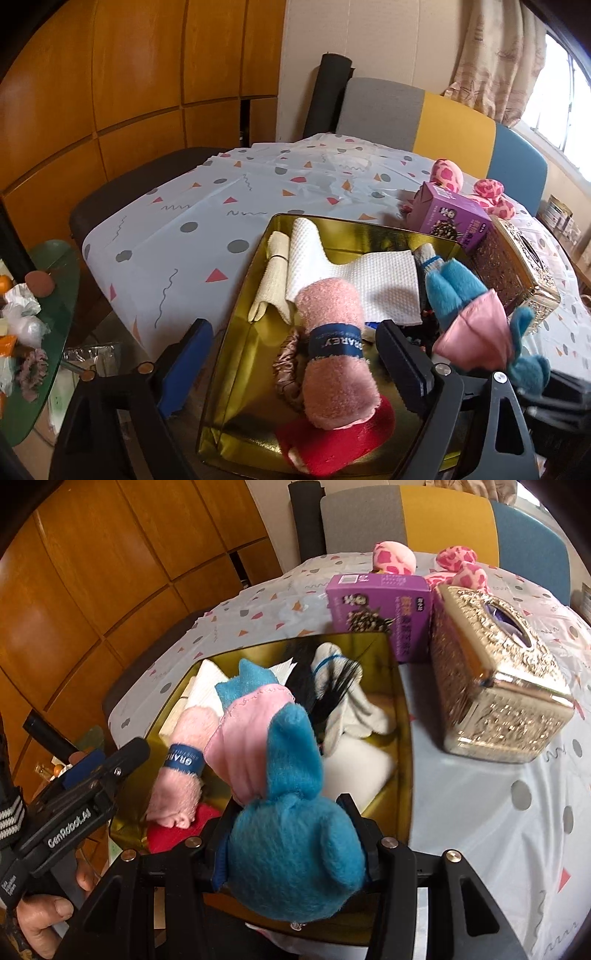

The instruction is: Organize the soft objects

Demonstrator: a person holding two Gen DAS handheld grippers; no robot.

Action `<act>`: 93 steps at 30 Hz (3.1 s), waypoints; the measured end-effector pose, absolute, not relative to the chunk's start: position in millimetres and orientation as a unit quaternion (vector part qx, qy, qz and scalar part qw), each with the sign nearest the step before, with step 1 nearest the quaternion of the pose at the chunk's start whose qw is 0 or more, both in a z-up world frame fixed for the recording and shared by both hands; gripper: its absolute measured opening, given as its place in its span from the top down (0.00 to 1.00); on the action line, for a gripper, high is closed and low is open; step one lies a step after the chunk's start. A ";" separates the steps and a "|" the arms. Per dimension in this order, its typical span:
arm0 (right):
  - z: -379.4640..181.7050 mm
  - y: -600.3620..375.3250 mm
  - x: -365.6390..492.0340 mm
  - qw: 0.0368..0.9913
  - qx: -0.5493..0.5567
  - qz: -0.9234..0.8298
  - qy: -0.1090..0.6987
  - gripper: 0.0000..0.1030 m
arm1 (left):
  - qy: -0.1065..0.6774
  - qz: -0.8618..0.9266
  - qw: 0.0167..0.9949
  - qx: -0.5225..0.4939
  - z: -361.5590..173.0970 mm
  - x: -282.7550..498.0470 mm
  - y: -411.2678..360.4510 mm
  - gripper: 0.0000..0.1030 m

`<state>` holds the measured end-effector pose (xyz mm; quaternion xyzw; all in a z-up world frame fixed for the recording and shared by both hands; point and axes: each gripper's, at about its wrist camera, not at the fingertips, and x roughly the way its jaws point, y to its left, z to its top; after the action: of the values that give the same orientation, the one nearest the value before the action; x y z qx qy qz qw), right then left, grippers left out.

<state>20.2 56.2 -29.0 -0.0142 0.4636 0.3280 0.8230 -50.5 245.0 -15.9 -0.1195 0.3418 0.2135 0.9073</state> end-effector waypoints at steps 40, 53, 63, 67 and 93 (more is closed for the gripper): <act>-16.2 60.4 -0.9 0.862 -0.036 0.305 0.402 0.29 | 0.323 0.236 0.909 -0.120 -3.6 -72.7 237.4 0.00; 0.1 32.7 -6.8 0.911 -0.050 0.221 0.345 0.29 | 0.302 0.246 0.915 -0.106 8.4 -80.1 219.6 0.00; 0.0 26.5 -10.4 0.918 -0.059 0.206 0.334 0.29 | 0.304 0.238 0.917 -0.100 9.0 -80.0 208.8 0.00; 0.3 25.3 -9.9 0.919 -0.058 0.204 0.333 0.29 | 0.304 0.235 0.918 -0.095 9.0 -79.5 204.6 0.00; -0.9 25.3 -10.6 0.919 -0.061 0.204 0.333 0.29 | 0.308 0.227 0.920 -0.087 10.4 -79.7 196.8 0.00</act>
<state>-10.6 25.3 -0.9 -0.0605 0.3327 0.2039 0.9187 -79.7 196.8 10.4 -0.0871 0.3081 0.2266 0.9198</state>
